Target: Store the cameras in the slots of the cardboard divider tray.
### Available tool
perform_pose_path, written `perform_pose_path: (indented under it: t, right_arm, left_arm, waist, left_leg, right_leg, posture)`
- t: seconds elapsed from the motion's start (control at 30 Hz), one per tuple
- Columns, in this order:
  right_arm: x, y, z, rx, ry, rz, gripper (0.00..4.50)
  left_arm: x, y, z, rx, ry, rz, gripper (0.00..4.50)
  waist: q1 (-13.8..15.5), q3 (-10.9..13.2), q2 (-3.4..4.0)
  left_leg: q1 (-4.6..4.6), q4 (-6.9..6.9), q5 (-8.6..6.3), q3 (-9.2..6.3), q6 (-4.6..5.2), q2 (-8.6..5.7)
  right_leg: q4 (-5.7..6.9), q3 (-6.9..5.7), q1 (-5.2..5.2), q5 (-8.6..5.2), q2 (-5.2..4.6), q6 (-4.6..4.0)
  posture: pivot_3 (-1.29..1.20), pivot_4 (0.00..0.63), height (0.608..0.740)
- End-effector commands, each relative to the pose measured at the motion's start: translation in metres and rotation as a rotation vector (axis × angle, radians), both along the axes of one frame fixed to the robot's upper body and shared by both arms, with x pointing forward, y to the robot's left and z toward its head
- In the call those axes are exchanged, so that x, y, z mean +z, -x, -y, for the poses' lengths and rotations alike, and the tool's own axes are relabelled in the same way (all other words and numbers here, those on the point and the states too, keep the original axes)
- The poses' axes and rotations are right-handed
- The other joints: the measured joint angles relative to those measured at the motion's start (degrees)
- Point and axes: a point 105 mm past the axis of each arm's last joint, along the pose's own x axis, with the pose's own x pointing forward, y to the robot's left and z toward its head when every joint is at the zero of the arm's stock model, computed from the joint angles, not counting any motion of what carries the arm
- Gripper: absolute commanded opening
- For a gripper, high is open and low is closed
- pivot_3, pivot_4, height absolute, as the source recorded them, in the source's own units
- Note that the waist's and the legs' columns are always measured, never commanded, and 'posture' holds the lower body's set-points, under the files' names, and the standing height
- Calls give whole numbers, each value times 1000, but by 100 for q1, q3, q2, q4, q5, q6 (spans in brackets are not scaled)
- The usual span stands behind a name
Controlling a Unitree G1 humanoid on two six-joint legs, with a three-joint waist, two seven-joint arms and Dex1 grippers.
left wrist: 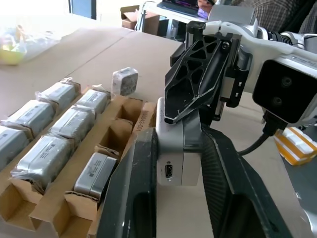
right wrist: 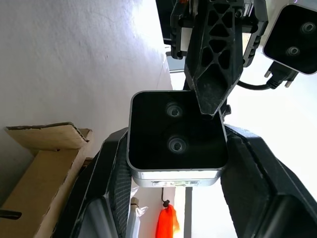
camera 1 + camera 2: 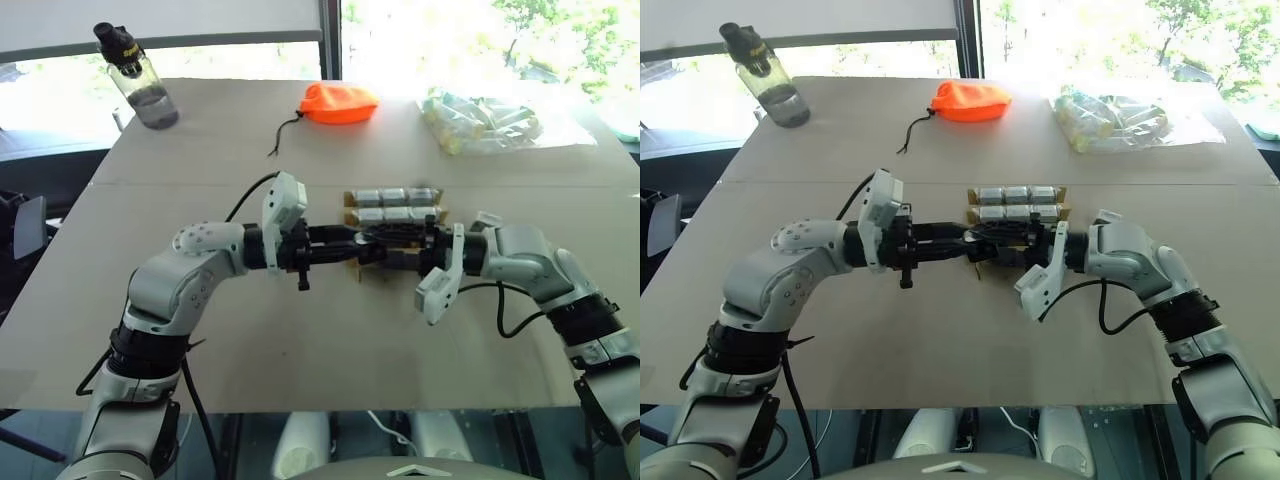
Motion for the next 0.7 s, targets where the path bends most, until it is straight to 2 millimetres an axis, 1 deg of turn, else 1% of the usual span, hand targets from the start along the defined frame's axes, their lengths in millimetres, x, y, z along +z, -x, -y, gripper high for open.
perform_pose_path:
  t: [0.03, 0.2, 0.23, 0.27, 0.33, 0.37, 0.43, 0.5, 0.57, 0.63, 0.7]
  right_arm:
    - [20, 1, 0, 7, -65, 51, 1949]
    - [22, 2, 3, -6, -86, 29, 1949]
    - [23, 3, 3, -7, -91, 26, 3010]
    - [23, 1, 4, -17, -102, 15, 3312]
    - [27, -7, 11, -78, -135, -21, 4340]
    - [28, -9, 15, -101, -141, -33, 4427]
    - [30, -11, 23, -126, -139, -47, 4427]
    - [30, -12, 36, -162, -151, -99, 4427]
    - [21, -9, 51, -205, -145, -204, 4427]
    - [14, -3, 66, -248, -158, -321, 4427]
    - [13, 1, 81, -299, -233, -444, 4427]
  left_arm:
    - [1, 3, 2, -30, -6, 3, 652]
    - [1, 1, 0, -31, -28, 12, 652]
    - [1, 0, 0, -31, -30, 18, 652]
    - [1, -1, 0, -29, -30, 25, 652]
    - [4, -7, 1, -23, -27, 53, 652]
    - [5, -10, 1, -21, -28, 66, 652]
    - [8, -14, 2, -30, -26, 75, 652]
    - [11, -20, 5, -34, -18, 93, 652]
    - [11, -26, 9, -40, -11, 118, 652]
    - [8, -30, 13, -53, -25, 133, 652]
    - [4, -33, 18, -82, -34, 160, 652]
  waist:
    - [1, 0, 0]
    - [6, 0, 0]
    - [5, 0, 0]
    - [3, 0, 0]
    - [5, 0, 0]
    - [8, 0, 0]
    - [28, 0, 0]
    - [30, 0, -1]
    - [26, 0, -1]
    - [54, 1, -3]
    - [28, 2, -2]
  left_leg:
    - [0, 0, 0, 0, 0, 0]
    - [-1, 0, 0, -1, 0, 0]
    - [-2, 0, 0, -1, 0, 0]
    - [-1, 0, 0, -1, 0, 0]
    - [-1, 0, 0, -1, 0, 0]
    - [0, 0, 0, 0, 0, 0]
    - [-2, 2, 0, -2, 0, -1]
    - [-3, 3, 0, -2, 1, -2]
    - [-5, 2, 0, -4, 1, -4]
    - [-8, 0, -1, -6, 2, -5]
    - [-9, -4, -1, -8, 2, -5]
  right_leg:
    - [0, 0, 0, 0, 0, 0]
    - [-1, -1, 0, 0, 0, 0]
    - [-1, -1, 0, 0, 0, 0]
    - [-1, -1, 0, 0, 0, 0]
    - [0, -1, 0, 0, 0, 0]
    - [1, 0, 0, 0, 0, 0]
    - [1, -5, 0, 0, 0, -1]
    - [0, -5, 1, 0, -1, 0]
    - [-4, -6, 2, 0, -2, 0]
    - [-7, -8, 4, 0, -4, 0]
    - [-13, -14, 8, 0, -4, 0]
  posture:
    - [0, 150, 740]
    - [0, 150, 740]
    - [0, 150, 740]
    - [0, 150, 740]
    - [0, 150, 740]
    - [0, 150, 740]
    - [0, 150, 740]
    - [0, 150, 740]
    - [0, 150, 740]
    - [0, 150, 740]
    - [0, 150, 740]
